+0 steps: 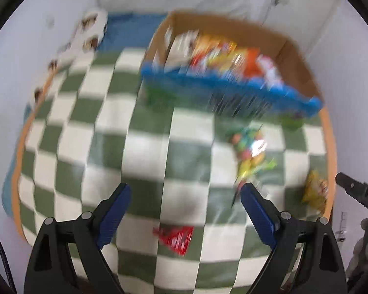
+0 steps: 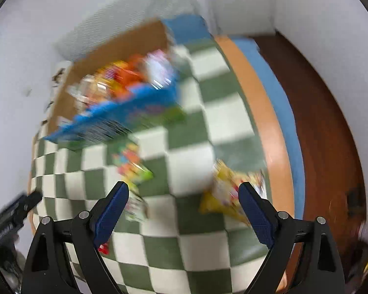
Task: Organize snacks
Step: 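Move both tools back over the mat toward the remaining snacks, then grasp the red triangular packet with the left tool while the right tool grasps the yellow chip bag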
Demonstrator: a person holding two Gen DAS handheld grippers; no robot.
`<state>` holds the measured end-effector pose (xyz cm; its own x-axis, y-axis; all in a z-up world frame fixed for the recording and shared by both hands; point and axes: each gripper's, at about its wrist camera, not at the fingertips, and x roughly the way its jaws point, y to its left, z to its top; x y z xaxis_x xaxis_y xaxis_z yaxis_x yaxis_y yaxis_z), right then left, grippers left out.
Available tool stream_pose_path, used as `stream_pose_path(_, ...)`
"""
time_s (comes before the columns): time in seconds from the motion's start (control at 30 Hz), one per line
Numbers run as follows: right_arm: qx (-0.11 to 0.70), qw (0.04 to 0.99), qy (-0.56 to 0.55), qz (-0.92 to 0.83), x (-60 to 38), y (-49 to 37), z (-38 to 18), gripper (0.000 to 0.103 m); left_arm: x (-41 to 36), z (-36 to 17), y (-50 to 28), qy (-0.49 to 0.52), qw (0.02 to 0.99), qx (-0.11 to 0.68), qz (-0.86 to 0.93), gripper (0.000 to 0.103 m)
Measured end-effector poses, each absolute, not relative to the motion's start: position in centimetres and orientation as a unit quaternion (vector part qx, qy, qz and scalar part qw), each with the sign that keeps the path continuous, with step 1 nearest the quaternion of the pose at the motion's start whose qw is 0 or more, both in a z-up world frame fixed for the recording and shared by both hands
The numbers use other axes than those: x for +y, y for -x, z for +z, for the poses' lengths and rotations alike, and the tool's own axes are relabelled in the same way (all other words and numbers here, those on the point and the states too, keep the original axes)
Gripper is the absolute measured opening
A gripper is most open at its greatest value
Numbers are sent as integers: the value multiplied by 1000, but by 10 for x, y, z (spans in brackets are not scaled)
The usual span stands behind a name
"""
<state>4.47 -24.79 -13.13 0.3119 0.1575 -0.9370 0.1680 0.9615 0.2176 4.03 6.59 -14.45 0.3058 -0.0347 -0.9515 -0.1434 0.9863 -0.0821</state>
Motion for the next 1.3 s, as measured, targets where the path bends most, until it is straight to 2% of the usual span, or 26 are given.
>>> stream_pose_path(0.17, 629, 754, -182, -40, -287, -47, -193, 93, 81, -193, -20, 104, 761, 637, 63, 91)
stream_pose_path(0.4, 648, 710, -274, -40, -315, -43, -248, 93, 82, -219, 0, 110, 740, 659, 76, 91)
stream_pose_path(0.57, 664, 695, -261, 93, -261, -20, -223, 93, 89, -223, 8, 123, 735, 661, 85, 91)
stream_pose_path(0.73, 640, 758, -115, 47, -254, -25, -192, 93, 90, -227, 15, 130, 731, 665, 81, 91)
stream_pose_path(1.0, 677, 727, -116, 9, -253, -63, -249, 93, 63, -265, 7, 93, 707, 700, 37, 91)
stream_pose_path(1.03, 680, 724, -114, 11, -249, -62, -254, 92, 60, -271, 4, 89, 705, 703, 34, 91)
stream_pose_path(1.07, 682, 722, -113, 13, -246, -62, -259, 86, 58, -278, 1, 93, 701, 706, 29, 91)
stream_pose_path(1.1, 682, 723, -111, 14, -244, -60, -262, 80, 57, -282, 0, 96, 698, 709, 28, 89)
stream_pose_path(1.13, 681, 725, -100, 10, -241, -57, -264, 76, 56, -286, -1, 102, 696, 710, 26, 78)
stream_pose_path(1.2, 675, 733, -87, 13, -238, -49, -265, 71, 58, -291, 0, 112, 695, 709, 27, 64)
stream_pose_path(1.3, 675, 734, -69, 27, -234, -32, -263, 65, 61, -292, 5, 120, 702, 701, 31, 55)
